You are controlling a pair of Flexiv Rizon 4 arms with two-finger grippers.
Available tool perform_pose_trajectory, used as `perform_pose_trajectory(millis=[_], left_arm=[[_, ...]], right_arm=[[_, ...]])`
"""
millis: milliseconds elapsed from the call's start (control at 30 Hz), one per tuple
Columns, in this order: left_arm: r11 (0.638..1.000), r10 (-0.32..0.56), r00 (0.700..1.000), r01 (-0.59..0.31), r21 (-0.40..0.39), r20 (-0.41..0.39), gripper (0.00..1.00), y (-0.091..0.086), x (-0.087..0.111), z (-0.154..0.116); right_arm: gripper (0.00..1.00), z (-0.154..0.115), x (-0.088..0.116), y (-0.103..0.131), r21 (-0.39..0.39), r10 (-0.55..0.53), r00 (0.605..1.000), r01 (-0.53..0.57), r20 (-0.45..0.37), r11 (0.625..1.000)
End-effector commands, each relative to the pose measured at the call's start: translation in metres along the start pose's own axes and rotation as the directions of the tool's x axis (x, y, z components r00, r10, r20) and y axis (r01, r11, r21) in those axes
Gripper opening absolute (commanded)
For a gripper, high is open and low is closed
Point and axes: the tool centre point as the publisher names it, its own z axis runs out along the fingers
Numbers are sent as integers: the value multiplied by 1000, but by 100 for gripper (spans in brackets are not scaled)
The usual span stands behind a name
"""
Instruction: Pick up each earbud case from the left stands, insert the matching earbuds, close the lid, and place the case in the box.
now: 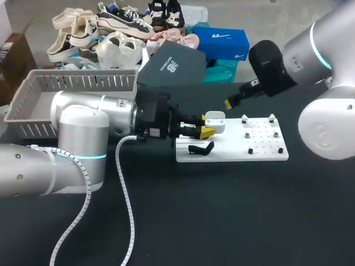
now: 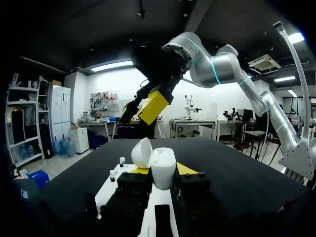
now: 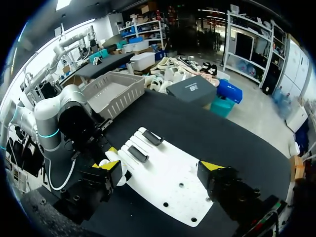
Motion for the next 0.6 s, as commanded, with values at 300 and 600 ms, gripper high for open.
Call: perform_pose_trajectory(millis=[300, 600], left_arm=[[1000, 0, 1000, 0, 0, 1, 0, 0, 0, 0], [1000, 0, 1000, 0, 0, 1, 0, 0, 0, 0]], right_arm=[[100, -4, 32, -66, 425, -10, 988, 77, -157, 902], [86, 18, 53, -99, 500, 68, 965, 71, -254, 863]])
